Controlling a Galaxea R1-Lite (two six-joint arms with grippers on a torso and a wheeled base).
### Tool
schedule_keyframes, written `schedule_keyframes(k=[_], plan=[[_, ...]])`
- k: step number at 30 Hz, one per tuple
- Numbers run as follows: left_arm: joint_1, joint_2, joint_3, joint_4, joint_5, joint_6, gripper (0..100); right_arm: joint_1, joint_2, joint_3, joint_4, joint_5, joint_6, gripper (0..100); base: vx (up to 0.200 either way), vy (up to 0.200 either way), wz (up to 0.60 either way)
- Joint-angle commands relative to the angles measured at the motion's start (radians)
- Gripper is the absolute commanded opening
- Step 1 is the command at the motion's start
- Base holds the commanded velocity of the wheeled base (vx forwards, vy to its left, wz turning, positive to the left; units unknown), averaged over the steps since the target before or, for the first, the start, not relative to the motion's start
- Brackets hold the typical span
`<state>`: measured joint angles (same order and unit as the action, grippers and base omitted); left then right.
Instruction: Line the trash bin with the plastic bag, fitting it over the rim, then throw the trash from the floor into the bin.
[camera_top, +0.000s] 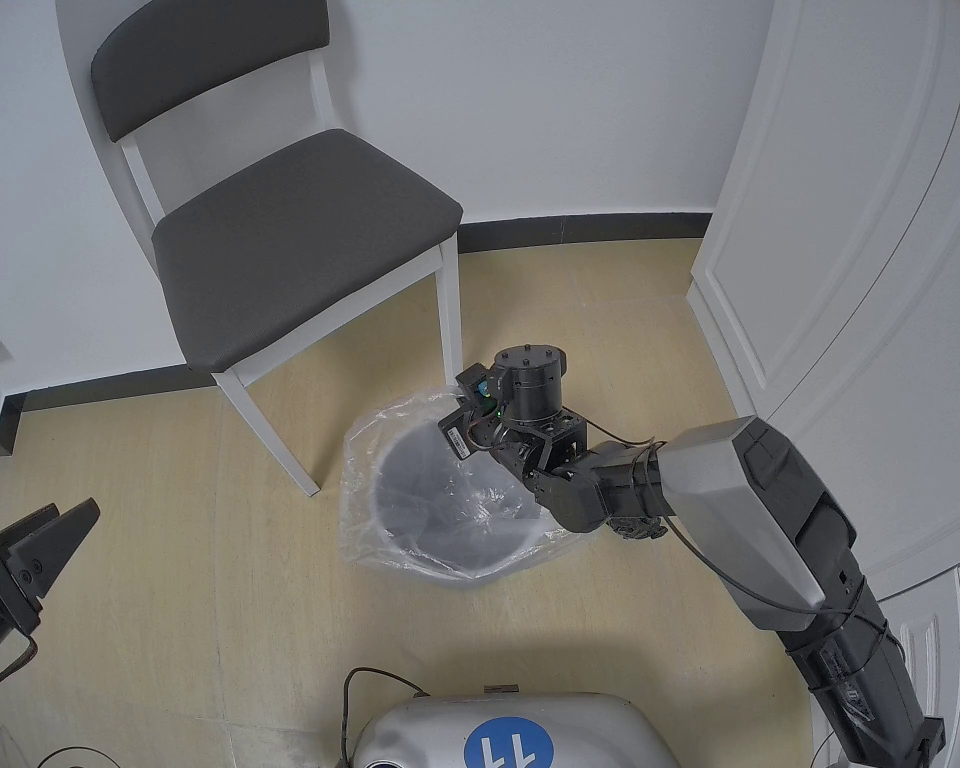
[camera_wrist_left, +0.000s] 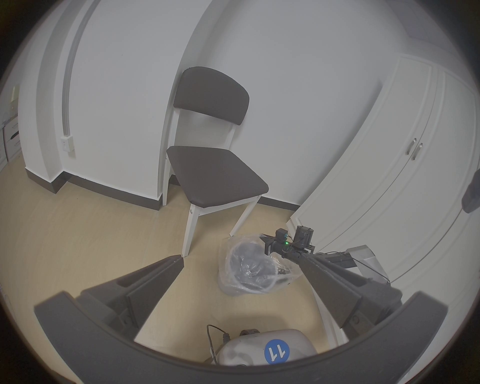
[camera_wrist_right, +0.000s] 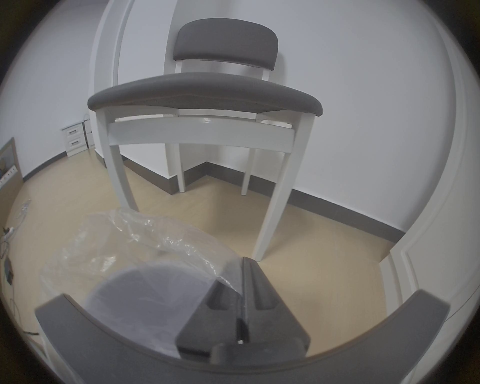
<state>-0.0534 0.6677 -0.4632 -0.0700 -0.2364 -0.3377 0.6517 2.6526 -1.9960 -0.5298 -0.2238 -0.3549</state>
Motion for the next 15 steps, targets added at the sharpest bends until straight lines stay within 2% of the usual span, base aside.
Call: schedule_keyframes(k=[1,10,15], plan=[[0.000,0.003,0.000,-0.001,0.000,0.000,100,-0.014,0.027,-0.004,-0.042,-0.002,-0.026,0,0.000,0.000,0.00],[0.000,0.001,0.000,-0.002,0.000,0.000,100,-0.030,0.024,-0.004,-0.154,-0.002,-0.076,0,0.000,0.000,0.00],[0.000,0.001,0.001,-0.002,0.000,0.000,100,-0.049,0.035,-0.004,-0.162,-0.002,-0.111,0,0.000,0.000,0.00]])
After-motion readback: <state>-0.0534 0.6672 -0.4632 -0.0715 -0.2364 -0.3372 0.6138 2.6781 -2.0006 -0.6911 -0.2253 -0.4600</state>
